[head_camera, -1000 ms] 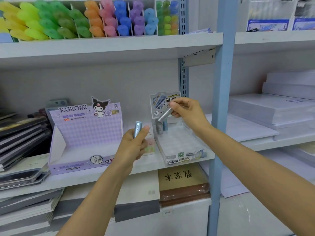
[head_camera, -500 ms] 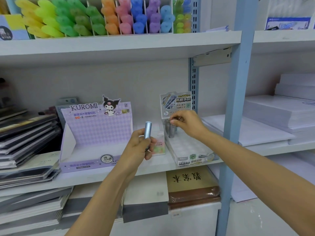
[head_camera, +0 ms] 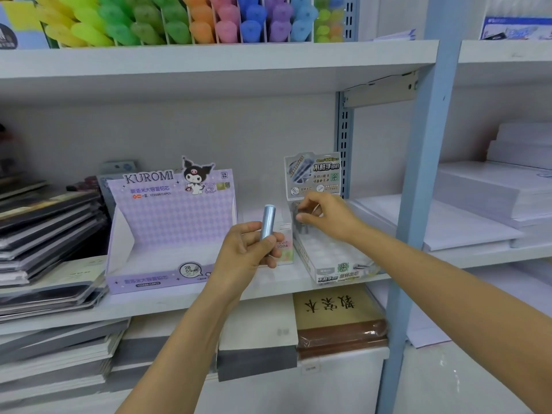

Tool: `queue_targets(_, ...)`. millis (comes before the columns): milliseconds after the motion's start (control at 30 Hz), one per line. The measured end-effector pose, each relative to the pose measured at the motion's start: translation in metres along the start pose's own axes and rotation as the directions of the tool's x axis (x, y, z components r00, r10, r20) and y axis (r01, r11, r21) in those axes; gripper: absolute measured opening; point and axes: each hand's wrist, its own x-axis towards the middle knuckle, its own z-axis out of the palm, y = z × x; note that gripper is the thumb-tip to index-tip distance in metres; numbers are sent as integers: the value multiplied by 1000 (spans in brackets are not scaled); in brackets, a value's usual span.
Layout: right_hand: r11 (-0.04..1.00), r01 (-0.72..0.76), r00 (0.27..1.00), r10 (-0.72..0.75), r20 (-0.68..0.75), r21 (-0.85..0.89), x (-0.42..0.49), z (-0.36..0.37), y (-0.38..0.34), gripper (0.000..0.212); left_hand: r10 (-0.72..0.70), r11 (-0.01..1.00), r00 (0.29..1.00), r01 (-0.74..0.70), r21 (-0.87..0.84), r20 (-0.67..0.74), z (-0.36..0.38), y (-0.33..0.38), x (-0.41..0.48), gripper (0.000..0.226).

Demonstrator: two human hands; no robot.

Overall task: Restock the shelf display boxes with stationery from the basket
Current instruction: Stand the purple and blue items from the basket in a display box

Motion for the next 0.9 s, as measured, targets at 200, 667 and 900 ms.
queue_targets(200,896,51,994,-88,65,441,-13,-32,-18,36,-8,1000,999,7,20,41,6,2,-3,25)
queue_targets(667,498,-56,995,-40,88,865,-50,-31,-22,22,136,986,982,-147,-82,-133,33,5,2,22)
queue_targets(900,671,-101,977,-73,201,735,-61,-30,-21,25,243,964,954,-258,-69,-176,53,4,2,12)
